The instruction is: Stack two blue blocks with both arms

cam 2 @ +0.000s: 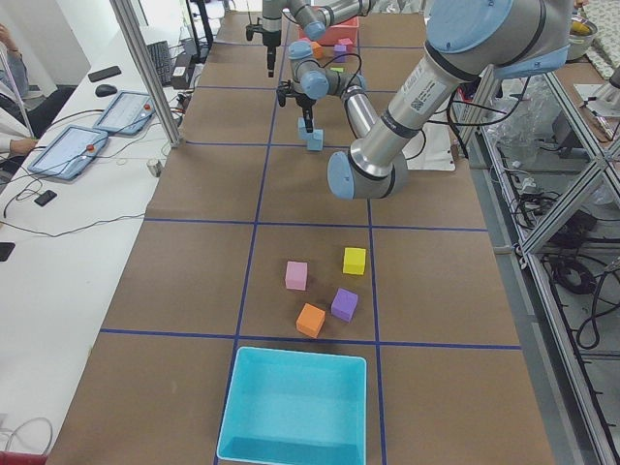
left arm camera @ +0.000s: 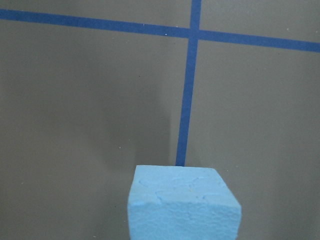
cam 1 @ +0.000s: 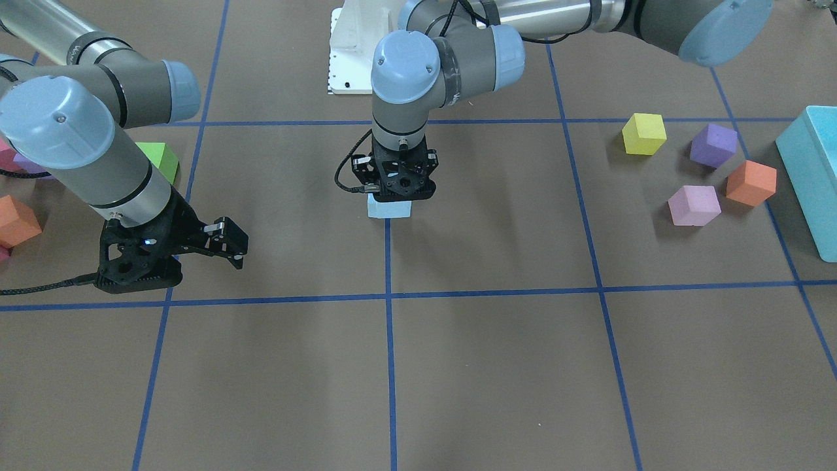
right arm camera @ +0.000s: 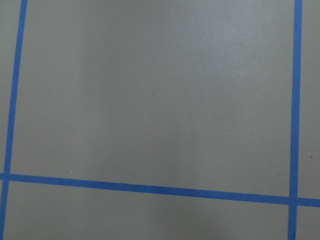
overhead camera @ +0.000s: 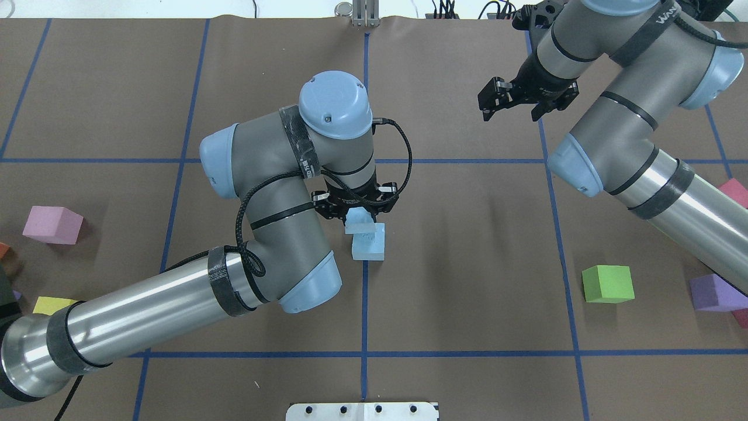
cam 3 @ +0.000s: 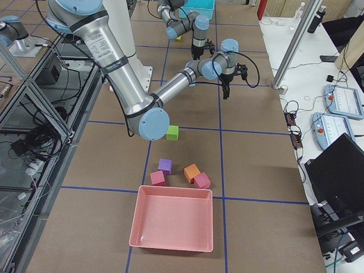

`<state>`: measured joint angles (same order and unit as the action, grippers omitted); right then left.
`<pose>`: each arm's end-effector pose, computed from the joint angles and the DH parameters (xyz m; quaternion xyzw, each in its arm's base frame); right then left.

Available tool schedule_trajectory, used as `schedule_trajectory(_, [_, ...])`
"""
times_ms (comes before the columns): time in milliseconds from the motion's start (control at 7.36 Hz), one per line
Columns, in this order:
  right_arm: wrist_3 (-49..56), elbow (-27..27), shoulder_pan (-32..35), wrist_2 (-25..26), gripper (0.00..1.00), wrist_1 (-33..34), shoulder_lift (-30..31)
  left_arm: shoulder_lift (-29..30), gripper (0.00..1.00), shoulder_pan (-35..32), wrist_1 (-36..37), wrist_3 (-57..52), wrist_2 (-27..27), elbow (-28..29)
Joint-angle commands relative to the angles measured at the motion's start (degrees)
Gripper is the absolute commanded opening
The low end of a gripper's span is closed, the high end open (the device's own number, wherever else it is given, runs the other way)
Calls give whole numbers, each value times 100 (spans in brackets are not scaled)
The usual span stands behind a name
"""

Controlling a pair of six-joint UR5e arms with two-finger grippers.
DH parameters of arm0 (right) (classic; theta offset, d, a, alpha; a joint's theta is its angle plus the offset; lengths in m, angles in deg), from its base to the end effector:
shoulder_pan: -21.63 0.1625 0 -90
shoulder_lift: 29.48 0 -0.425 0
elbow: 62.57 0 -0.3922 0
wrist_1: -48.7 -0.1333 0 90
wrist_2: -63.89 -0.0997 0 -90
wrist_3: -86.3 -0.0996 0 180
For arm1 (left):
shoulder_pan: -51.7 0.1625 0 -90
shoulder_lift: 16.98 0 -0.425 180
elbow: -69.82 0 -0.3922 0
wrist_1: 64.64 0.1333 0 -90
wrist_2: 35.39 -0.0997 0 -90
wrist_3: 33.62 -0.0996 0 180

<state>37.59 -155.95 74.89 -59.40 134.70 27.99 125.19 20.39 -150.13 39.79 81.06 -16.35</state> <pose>-0.3414 -0.5888 0.2907 0.0575 -0.4196 -0.0033 0.9059 0.5775 -0.4554 0.1254 -0.0465 0.4182 -0.0310 0.9066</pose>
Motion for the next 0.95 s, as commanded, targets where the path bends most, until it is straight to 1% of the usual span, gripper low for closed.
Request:
schedule_trajectory(0, [2,-5,10,7,100,-4,10,-14,51,19,-3,94,9,-49])
schedule_trajectory(544, [2,-5,1,16,100,-4,80,-49,54,186,-3,183,18,-128])
schedule_trajectory(816, [2,30,-8,121,100,-13,80,-84,57,204,-3,191,26,-163])
